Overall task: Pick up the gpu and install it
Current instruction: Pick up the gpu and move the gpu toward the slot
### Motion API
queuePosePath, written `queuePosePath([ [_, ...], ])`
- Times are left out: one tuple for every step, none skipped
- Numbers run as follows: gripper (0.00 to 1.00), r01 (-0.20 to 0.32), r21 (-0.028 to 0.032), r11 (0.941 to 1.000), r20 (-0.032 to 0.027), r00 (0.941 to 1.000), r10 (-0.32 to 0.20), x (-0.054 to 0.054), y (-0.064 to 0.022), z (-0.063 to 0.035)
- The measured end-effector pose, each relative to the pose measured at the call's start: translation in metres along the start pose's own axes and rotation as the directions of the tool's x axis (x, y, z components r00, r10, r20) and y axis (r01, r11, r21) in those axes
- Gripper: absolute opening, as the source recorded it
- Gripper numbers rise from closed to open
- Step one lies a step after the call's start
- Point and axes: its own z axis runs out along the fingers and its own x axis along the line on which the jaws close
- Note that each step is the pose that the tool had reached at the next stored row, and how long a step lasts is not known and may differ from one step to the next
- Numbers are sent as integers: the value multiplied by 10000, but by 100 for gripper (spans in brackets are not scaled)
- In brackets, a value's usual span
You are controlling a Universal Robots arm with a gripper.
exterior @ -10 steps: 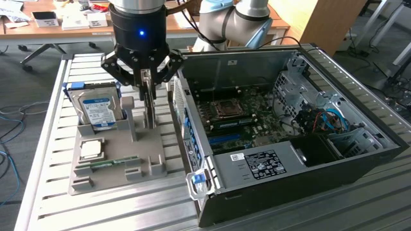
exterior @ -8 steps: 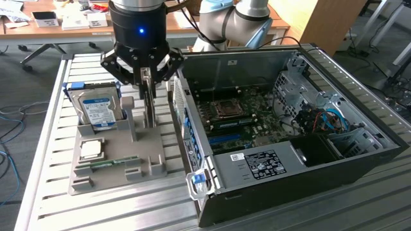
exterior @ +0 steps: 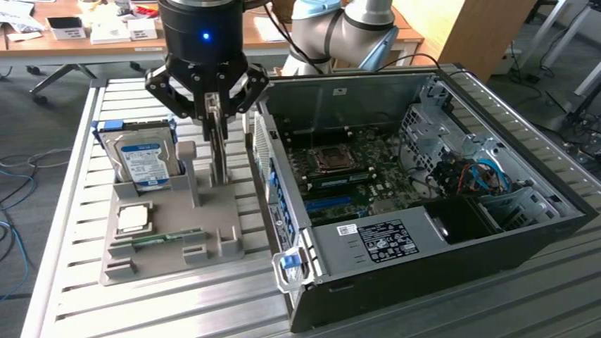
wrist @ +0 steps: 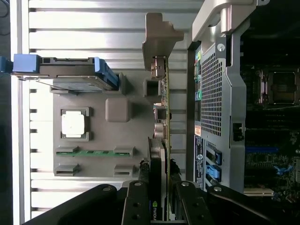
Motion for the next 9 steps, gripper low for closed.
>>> queuePosePath([
  [27,0,0,10000,-1,10000,0,0,0,-6],
  [27,0,0,10000,0,10000,0,0,1,-12],
  [27,-1,0,10000,0,10000,1,0,1,-16],
  [27,0,0,10000,0,10000,0,0,1,-21],
  [27,0,0,10000,-1,10000,0,0,1,-25],
  [27,0,0,10000,-1,10000,0,0,2,-29],
  [27,0,0,10000,0,10000,0,0,2,-32],
  [27,0,0,10000,-1,10000,0,0,2,-35],
  [27,0,0,10000,-1,10000,0,0,2,-38],
])
